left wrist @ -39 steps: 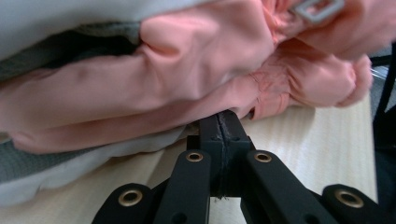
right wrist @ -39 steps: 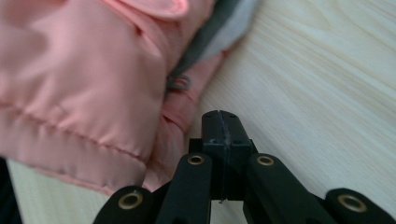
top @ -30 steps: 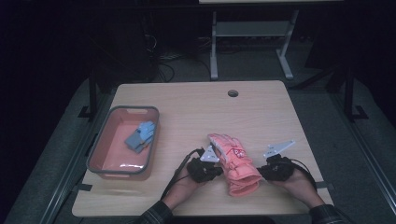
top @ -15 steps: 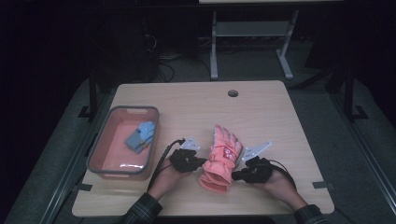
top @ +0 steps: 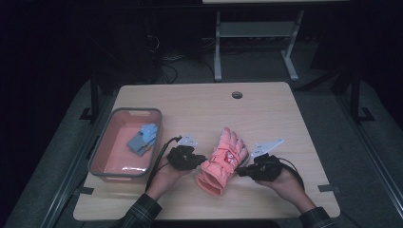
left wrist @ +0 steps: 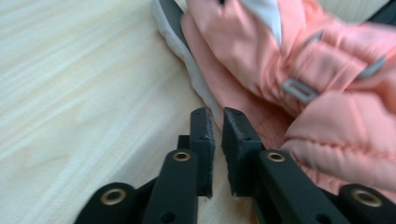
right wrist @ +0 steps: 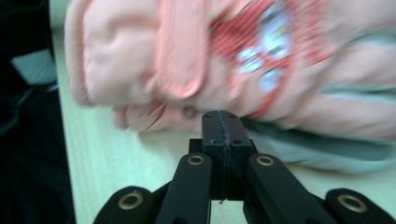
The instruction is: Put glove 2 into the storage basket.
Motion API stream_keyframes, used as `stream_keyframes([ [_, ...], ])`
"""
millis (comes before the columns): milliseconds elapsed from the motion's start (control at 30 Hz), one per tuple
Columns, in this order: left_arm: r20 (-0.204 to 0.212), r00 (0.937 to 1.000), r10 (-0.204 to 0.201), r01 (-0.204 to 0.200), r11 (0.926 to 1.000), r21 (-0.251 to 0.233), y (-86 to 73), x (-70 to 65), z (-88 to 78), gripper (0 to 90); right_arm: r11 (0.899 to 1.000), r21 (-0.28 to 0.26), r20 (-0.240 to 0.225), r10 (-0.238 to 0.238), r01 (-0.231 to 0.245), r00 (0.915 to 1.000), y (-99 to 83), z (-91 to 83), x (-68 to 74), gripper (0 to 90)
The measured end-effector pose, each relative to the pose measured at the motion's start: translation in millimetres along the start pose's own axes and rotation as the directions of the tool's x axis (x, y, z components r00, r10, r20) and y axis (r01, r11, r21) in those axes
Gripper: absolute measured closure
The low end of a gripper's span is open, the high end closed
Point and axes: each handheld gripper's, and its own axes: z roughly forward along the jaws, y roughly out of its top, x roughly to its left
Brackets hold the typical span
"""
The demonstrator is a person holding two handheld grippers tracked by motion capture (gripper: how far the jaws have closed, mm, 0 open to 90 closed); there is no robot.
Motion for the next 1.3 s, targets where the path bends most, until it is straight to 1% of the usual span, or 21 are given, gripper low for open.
stream_keyframes([
  [33, -0.005, 1.0000, 0.006, -0.006, 1.0000, 0.003, 2.5, 0.3, -2.2, 75.9, 1.000, -0.013, 0.015, 0.006, -0.006, 0.9999, 2.5, -4.0, -2.1, 89.9],
  [167, -0.026, 0.9996, -0.001, 0.000, 0.9999, -0.011, 12.1, 1.9, -9.1, 62.8, 0.998, -0.065, 0.053, 0.021, -0.017, 0.9984, 13.2, -12.7, -10.6, 89.9],
  [200, -0.033, 0.9994, -0.002, 0.002, 0.9999, -0.014, 14.7, 2.4, -10.9, 59.9, 0.997, -0.075, 0.058, 0.021, -0.017, 0.9981, 16.3, -13.5, -12.5, 89.9],
  [333, -0.029, 0.9996, 0.000, -0.001, 0.9996, -0.029, 24.6, 5.5, -18.4, 51.5, 0.994, -0.106, 0.072, 0.028, -0.020, 0.9970, 27.6, -11.9, -18.2, 89.9],
  [400, -0.012, 0.9999, -0.010, 0.009, 0.9990, -0.044, 30.0, 7.4, -22.2, 46.6, 0.994, -0.107, 0.073, 0.029, -0.021, 0.9969, 31.9, -8.1, -20.7, 89.9],
  [433, -0.012, 0.9999, -0.010, 0.009, 0.9990, -0.044, 30.0, 7.4, -22.2, 41.9, 0.994, -0.107, 0.073, 0.029, -0.021, 0.9969, 31.9, -8.1, -20.7, 89.9],
  [467, -0.005, 0.9999, -0.010, 0.010, 0.9987, -0.050, 32.4, 7.7, -23.9, 40.1, 0.996, -0.085, 0.081, 0.036, -0.029, 0.9960, 33.4, -0.6, -22.9, 89.9],
  [500, -0.005, 0.9999, -0.010, 0.010, 0.9987, -0.050, 32.4, 7.7, -23.9, 38.6, 0.996, -0.085, 0.081, 0.036, -0.029, 0.9960, 33.4, -0.6, -22.9, 89.9],
  [533, 0.015, 0.9998, -0.012, 0.013, 0.9984, -0.055, 34.4, 7.6, -25.4, 38.6, 0.996, -0.080, 0.083, 0.034, -0.027, 0.9960, 32.9, 2.1, -24.0, 89.9],
  [633, 0.030, 0.9996, 0.000, 0.002, 0.9986, -0.054, 39.3, 4.7, -25.1, 30.9, 0.998, -0.042, 0.088, 0.040, -0.036, 0.9953, 28.3, 13.1, -27.2, 90.0],
  [700, 0.038, 0.9993, 0.004, -0.002, 0.9988, -0.050, 42.3, 3.2, -22.5, 26.8, 0.999, -0.016, 0.095, 0.034, -0.032, 0.9949, 26.3, 18.2, -27.0, 90.0],
  [800, 0.056, 0.9982, 0.023, -0.021, 0.9990, -0.039, 48.7, -0.4, -15.3, 22.8, 0.999, 0.008, 0.098, 0.034, -0.035, 0.9946, 23.5, 25.1, -26.4, 90.0],
  [833, 0.056, 0.9982, 0.023, -0.021, 0.9990, -0.039, 48.7, -0.4, -15.3, 21.8, 0.999, 0.005, 0.097, 0.032, -0.033, 0.9947, 23.1, 26.2, -26.5, 90.0],
  [867, 0.060, 0.9979, 0.024, -0.023, 0.9994, -0.026, 52.5, -2.7, -9.1, 20.3, 0.999, 0.007, 0.098, 0.031, -0.032, 0.9947, 23.0, 26.8, -26.6, 90.0],
  [967, 0.073, 0.9970, 0.027, -0.027, 0.9996, -0.004, 57.3, -5.0, 1.3, 17.6, 0.999, 0.015, 0.098, 0.028, -0.029, 0.9948, 22.2, 28.7, -26.9, 90.0],
  [1067, 0.080, 0.9965, 0.023, -0.025, 0.9996, 0.017, 60.0, -6.6, 12.1, 15.5, 0.999, 0.028, 0.109, 0.020, -0.023, 0.9938, 21.6, 32.9, -25.3, 90.0],
  [1100, 0.080, 0.9965, 0.023, -0.025, 0.9996, 0.017, 60.0, -6.6, 12.1, 15.2, 0.999, 0.033, 0.116, 0.015, -0.019, 0.9932, 21.7, 33.9, -24.6, 90.0],
  [1167, 0.092, 0.9957, 0.016, -0.021, 0.9985, 0.051, 59.2, -5.5, 23.6, 14.1, 0.999, 0.041, 0.121, 0.004, -0.009, 0.9926, 22.1, 35.3, -23.7, 90.0],
  [1200, 0.096, 0.9953, 0.010, -0.015, 0.9982, 0.058, 58.5, -4.9, 27.1, 13.9, 0.999, 0.044, 0.123, 0.007, -0.012, 0.9924, 22.0, 36.0, -23.2, 90.0],
  [1233, 0.102, 0.9947, 0.004, -0.010, 0.9981, 0.060, 57.6, -4.3, 30.7, 13.9, 0.999, 0.045, 0.127, -0.003, -0.003, 0.9919, 21.6, 36.8, -23.3, 90.0],
  [1300, 0.110, 0.9939, 0.000, -0.009, 0.9967, 0.081, 56.3, -3.5, 36.9, 13.8, 0.999, 0.048, 0.130, -0.005, -0.001, 0.9915, 21.3, 37.9, -23.0, 90.0],
])
